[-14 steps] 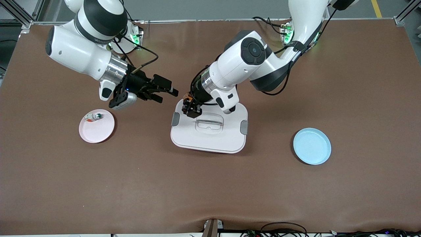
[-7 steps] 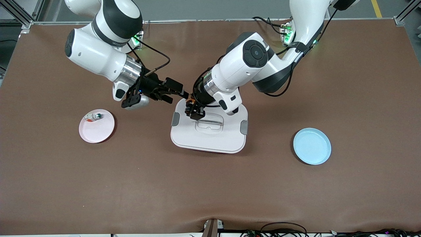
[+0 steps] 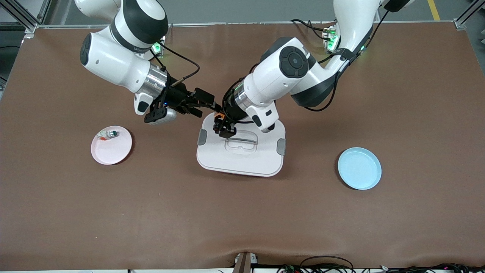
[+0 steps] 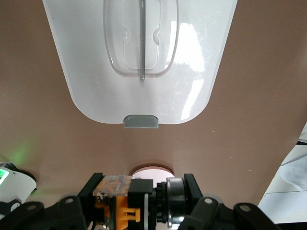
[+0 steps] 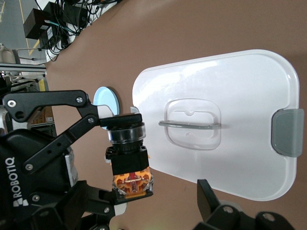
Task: Transfer orange switch to right arm and place
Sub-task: 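Close the right gripper on the switch's black cap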
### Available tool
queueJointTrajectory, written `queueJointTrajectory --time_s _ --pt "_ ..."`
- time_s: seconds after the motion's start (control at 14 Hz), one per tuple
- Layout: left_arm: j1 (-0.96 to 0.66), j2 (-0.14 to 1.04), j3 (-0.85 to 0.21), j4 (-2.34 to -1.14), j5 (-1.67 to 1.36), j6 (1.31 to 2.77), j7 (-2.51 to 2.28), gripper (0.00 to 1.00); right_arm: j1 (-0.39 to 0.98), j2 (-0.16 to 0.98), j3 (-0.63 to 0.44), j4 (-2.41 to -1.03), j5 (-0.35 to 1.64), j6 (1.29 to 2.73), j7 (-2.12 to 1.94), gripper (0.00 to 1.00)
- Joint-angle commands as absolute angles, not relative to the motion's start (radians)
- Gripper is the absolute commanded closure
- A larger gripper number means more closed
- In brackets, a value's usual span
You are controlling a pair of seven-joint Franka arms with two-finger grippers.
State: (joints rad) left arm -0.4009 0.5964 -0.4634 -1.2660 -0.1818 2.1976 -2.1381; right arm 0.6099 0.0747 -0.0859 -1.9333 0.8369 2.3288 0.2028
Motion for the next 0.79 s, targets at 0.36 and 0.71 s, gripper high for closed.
queueJointTrajectory --time_s 0.36,0.71 --pt "-0.414 0.603 -0.456 -1.246 -0.184 2.183 -2.155 1.0 0.664 0.098 -0.097 -1.953 0.856 2.408 0.207 0.0" --pt "-0.414 0.603 -0.456 -1.246 -0.184 2.183 -2.155 1.0 0.664 0.097 -0.098 -1.953 0.856 2.408 0.203 0.0"
